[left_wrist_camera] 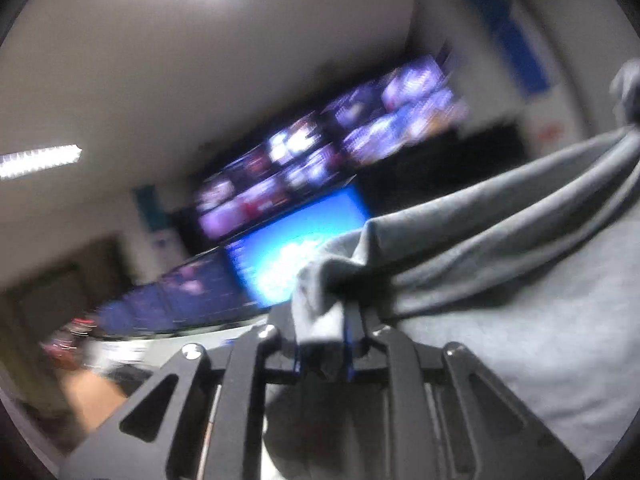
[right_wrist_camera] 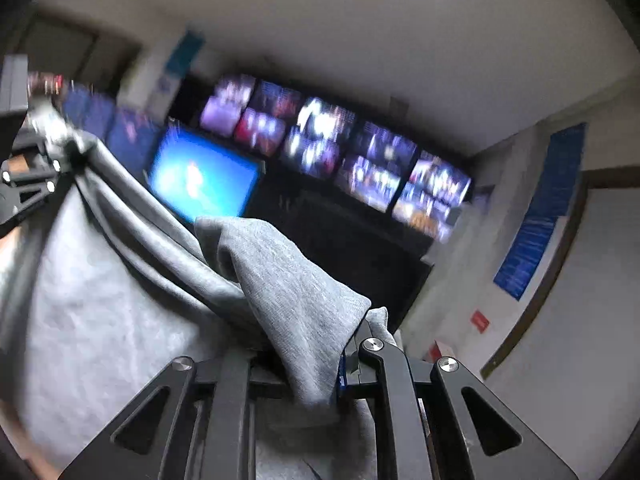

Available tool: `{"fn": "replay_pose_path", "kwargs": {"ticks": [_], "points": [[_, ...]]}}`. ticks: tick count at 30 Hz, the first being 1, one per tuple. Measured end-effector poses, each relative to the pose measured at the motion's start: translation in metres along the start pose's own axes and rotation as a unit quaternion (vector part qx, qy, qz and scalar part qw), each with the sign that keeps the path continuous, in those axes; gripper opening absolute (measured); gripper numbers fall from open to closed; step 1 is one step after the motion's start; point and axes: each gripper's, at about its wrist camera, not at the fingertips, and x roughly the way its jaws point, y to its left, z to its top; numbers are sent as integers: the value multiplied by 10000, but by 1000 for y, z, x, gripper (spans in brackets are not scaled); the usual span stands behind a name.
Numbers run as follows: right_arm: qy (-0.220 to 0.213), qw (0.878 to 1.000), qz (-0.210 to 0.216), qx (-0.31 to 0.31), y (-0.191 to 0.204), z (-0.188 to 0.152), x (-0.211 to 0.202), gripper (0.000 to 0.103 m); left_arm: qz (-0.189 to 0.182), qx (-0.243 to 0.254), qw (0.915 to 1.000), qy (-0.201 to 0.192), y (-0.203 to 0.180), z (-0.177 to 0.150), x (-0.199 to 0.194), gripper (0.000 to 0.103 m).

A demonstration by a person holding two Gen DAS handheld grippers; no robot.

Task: Fold clothes

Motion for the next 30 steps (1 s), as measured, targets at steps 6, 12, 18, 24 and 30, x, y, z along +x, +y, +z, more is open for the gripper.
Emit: {"fn": "replay_pose_path", "kwargs": {"ticks": [6,12,18,24,30], "points": [[2152,9763,154,153,28,-36,202,44,821,920,9838,1298,-57,-60,138,82],[2033,9559,1782,1149,29,-96,177,46,-355,577,9851,1579,-36,-135,82,83],[2098,9101,3435,986,87,-191,51,71,-910,598,9814,1578,-65,-223,-13,97],[3278,8732,3481,944,113,-301,19,71,-624,1368,9649,2153,-113,-300,-26,97],[3583,8737,3287,-110,107,-330,-36,81,-701,1283,9591,2423,-96,-323,-52,92]]}}
